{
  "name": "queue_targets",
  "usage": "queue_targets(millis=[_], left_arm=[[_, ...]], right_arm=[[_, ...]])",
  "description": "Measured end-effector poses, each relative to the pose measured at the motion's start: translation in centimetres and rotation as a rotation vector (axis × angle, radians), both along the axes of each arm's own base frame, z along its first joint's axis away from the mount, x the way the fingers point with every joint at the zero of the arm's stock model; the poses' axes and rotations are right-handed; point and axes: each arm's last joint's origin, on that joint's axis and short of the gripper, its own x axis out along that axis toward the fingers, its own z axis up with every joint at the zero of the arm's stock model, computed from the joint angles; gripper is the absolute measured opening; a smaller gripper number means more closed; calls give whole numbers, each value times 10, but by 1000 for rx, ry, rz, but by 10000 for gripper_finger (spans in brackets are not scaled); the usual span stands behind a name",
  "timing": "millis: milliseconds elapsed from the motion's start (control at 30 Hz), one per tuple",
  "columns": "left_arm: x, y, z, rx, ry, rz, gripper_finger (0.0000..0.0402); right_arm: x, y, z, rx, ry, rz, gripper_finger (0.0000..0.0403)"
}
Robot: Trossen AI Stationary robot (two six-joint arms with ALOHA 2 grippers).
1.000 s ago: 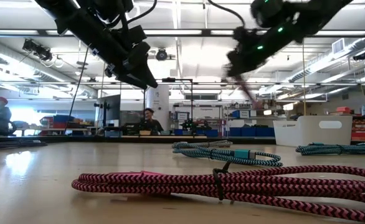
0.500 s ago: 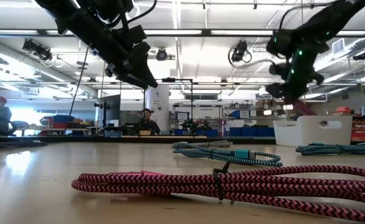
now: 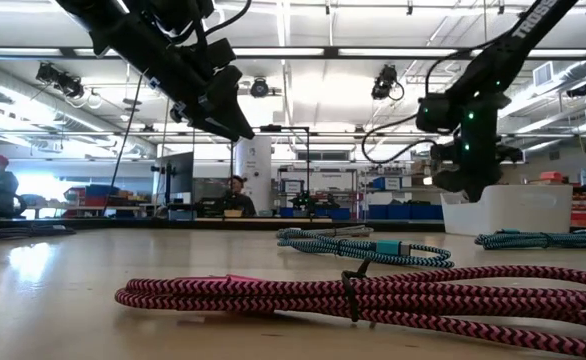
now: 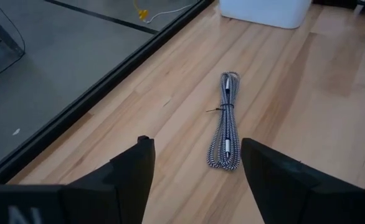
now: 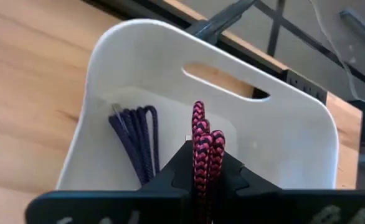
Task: Pick and place USB-C Cables
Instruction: Put the top black pink charger cable into the bin, then put the black white charger cable into the bin
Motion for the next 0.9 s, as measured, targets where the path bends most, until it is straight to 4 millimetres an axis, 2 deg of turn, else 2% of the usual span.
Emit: queue_targets(millis=[200,367,533,633,767,900], left_arm=[[0,0,0,-1,0,0,237],[0,0,0,-4,-2,2,233],[0,0,0,-5,-3,3,235],[0,0,0,-5,-3,3,232],[0,0,0,-2,-1,2,233],[0,0,0,-2,-1,1,231]], right_arm=[[1,-2,-4,4,37,14,82],[-2,2,11,-40,0,36,135],[-7,8,37,-139,-68,56,177],[-9,12,61,-195,-151,93,193],[-8,18,91,-238,-355,189,198],[-2,27,111,-245,-596,398,195]])
